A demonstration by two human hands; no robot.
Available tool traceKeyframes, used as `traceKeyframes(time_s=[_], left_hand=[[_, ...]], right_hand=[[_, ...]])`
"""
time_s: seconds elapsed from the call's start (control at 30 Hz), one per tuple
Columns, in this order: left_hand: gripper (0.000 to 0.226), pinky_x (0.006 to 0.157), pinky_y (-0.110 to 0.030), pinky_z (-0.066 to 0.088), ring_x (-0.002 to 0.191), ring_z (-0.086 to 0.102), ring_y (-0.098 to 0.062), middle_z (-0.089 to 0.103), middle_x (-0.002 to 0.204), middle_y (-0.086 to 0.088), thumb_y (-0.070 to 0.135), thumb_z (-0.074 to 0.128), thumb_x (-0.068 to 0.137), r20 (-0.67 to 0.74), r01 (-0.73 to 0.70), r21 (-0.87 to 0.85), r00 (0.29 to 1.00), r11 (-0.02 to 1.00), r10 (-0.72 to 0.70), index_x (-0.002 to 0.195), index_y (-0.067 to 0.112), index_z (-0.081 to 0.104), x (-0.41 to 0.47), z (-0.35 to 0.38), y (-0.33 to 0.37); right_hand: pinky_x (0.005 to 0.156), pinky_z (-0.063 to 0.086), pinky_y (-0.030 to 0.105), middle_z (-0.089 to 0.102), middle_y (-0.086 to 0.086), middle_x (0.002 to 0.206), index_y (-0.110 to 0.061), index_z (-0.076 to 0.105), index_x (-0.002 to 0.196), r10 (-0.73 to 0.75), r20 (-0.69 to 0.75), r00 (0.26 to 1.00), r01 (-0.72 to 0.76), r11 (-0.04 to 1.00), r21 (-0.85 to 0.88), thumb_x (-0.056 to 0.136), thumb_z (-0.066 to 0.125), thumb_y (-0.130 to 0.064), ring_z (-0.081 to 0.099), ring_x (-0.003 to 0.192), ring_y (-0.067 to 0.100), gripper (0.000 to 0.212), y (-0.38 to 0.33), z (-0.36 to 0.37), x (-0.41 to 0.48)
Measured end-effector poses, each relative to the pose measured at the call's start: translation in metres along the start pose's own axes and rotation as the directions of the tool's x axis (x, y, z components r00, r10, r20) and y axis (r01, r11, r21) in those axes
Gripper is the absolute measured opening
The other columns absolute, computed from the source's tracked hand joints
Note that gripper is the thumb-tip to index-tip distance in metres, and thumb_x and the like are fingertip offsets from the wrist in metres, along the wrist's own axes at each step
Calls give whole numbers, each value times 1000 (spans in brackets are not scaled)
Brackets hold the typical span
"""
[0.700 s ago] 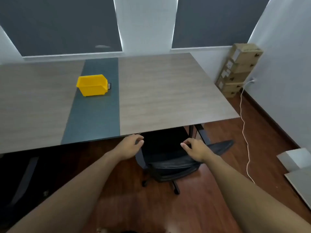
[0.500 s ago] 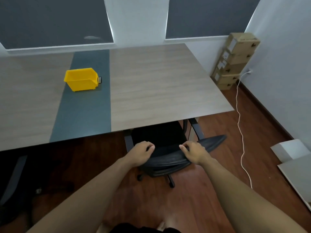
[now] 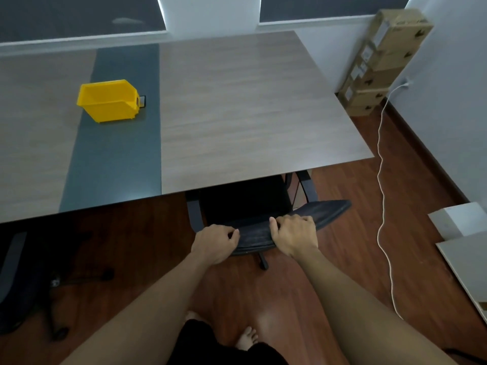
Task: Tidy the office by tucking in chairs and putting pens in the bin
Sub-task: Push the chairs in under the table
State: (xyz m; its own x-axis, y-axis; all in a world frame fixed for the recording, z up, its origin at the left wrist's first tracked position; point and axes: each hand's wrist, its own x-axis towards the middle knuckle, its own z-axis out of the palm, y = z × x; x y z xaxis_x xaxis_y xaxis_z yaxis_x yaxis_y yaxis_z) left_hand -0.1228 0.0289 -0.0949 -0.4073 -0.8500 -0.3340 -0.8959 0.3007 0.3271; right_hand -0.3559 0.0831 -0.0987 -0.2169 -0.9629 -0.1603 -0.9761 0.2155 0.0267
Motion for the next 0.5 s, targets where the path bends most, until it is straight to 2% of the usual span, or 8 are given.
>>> traceKeyframes(time_s=[0.2,0.3,0.5], left_hand=[[48,79,-35,57,98,73,-20,79,108,9,55,36,102,-23,-4,-2,1000,1000,4,120,35,76,41,-15,-11],[48,78,-36,58,90,72,-18,78,100,11,56,37,99,-26,-2,-21,1000,1000,2,115,36,76,62,-21,-16],[46,76,-34,57,91,73,-18,79,100,11,55,38,97,-61,7,-29,998,1000,-9,112,37,77,93,-32,-28]], right_hand=[[92,47,50,76,2,97,-25,77,99,16,-2,1000,-16,1000,9,105,16,-55,68,92,28,69,-5,0,39],[92,46,50,76,2,99,-24,77,102,23,7,1000,-23,1000,7,104,15,-55,68,95,28,69,-6,-3,60],[93,45,49,77,1,102,-25,78,104,29,6,1000,-29,999,17,104,17,-54,68,98,27,67,-14,-8,97]])
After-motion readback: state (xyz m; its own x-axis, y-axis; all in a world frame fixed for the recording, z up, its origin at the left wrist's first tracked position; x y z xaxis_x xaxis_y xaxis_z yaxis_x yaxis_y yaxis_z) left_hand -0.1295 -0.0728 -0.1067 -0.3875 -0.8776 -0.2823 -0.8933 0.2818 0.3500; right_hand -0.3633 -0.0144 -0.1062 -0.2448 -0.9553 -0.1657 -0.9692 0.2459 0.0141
